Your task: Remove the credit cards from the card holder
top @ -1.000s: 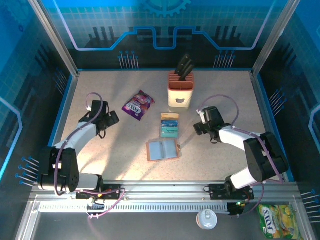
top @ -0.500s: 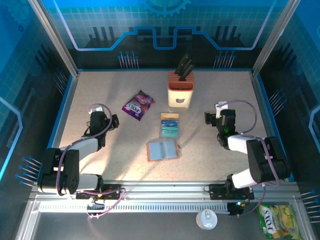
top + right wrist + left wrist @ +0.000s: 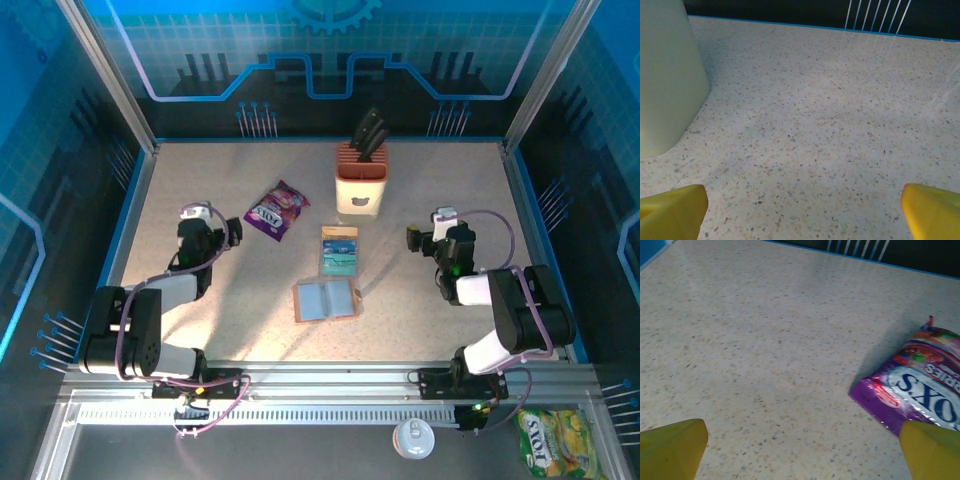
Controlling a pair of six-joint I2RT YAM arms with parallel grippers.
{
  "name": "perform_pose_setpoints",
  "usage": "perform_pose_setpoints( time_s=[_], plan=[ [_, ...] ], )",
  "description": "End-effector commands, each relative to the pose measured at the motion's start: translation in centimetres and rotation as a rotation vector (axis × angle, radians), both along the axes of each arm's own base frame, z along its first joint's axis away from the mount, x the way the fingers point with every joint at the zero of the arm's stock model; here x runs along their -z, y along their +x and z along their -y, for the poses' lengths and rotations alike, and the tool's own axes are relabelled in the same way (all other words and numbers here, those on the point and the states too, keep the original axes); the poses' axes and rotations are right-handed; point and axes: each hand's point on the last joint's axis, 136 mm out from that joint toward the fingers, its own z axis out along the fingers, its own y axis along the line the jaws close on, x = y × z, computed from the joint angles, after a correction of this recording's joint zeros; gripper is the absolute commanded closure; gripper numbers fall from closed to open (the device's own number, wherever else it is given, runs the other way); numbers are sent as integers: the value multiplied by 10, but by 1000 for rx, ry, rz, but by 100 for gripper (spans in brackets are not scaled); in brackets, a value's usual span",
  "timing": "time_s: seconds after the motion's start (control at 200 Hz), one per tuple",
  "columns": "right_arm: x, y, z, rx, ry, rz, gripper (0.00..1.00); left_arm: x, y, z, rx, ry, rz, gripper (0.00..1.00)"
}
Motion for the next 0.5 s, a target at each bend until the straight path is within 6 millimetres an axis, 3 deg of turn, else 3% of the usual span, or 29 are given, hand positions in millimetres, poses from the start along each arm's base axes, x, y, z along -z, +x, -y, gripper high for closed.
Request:
perform_pose_setpoints(
  time_s=[0.0, 0.085, 0.17, 0.265, 0.415, 0.495],
  plan=[
    [-14, 8, 0, -9, 10, 49, 0, -12, -4, 3, 44, 24, 107, 2],
    [-14, 8, 0, -9, 9, 49, 0, -5, -13, -5, -12, 30, 192, 1],
    [-13, 8, 0, -9, 8, 47, 0, -4, -15, 3, 43, 43, 266, 1],
    [-13, 8, 0, -9, 8, 46, 0, 1, -8, -1, 22, 38, 199, 1],
    [-13, 8, 0, -8, 7, 45, 0, 9, 11, 19, 96, 104, 95, 1],
    [-13, 8, 0, -10, 5, 46, 0, 9, 9, 20, 89, 117, 103, 1]
  ],
)
